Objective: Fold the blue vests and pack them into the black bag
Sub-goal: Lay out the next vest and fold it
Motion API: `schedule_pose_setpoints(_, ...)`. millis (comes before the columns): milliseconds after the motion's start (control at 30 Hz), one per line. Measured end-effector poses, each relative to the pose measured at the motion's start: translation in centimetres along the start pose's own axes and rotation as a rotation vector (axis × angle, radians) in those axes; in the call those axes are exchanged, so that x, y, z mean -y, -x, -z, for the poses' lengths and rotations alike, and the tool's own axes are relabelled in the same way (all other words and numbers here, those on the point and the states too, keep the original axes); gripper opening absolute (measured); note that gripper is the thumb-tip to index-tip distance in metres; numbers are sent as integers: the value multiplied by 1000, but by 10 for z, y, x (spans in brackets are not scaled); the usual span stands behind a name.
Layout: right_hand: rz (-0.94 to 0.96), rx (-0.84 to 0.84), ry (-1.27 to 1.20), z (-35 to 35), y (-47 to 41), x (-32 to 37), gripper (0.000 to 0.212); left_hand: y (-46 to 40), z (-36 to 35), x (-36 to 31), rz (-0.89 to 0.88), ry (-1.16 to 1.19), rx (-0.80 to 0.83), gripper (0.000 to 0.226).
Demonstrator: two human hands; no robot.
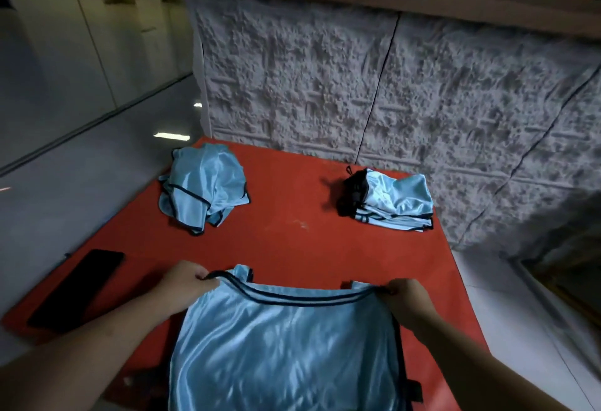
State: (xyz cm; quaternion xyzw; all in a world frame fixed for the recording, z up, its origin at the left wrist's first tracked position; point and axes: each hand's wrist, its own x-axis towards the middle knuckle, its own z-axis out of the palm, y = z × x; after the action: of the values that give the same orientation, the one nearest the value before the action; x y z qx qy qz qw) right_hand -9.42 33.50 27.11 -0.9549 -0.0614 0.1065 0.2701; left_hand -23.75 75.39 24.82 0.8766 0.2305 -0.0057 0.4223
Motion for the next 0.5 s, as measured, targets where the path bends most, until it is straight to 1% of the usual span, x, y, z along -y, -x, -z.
schedule_pose_setpoints(33, 6, 0, 33, -4, -3, -1, 21, -3, -3, 1, -28, -40, 15, 48)
schedule_pose_setpoints(67, 15, -6, 54, -8, -6, -1, 17, -5, -5, 2, -50, -85, 19, 49)
schedule_pose_setpoints(100, 22, -16, 72, -12, -9, -2, 12, -7, -6, 4, -72, -130, 17, 44)
schedule_pose_setpoints(167, 29, -25, 95, -17, -13, -4, 2, -6, -7, 1, -92, -203, 0, 23)
schedule_pose_setpoints(200, 26, -25, 83, -19, -15, -5, 9, -7, -8, 1, -98, -217, -17, 18)
schedule_pose_setpoints(300, 10, -41, 50, -24, -19, -7, 33, -9, -14, -1, -115, -270, -68, 16)
schedule_pose_setpoints(333, 19, -36, 56, -24, -20, -7, 34, -10, -15, -2, -122, -272, -82, 15)
schedule_pose_setpoints(433, 40, -14, 103, -17, -27, -10, 11, -17, -16, -8, -156, -221, -131, 15)
schedule_pose_setpoints(467, 21, -16, 99, -13, -33, -11, 16, -21, -16, -10, -168, -214, -132, 17)
schedule_pose_setpoints(500, -3, -21, 87, -10, -41, -15, 31, -27, -17, -14, -182, -210, -125, 20)
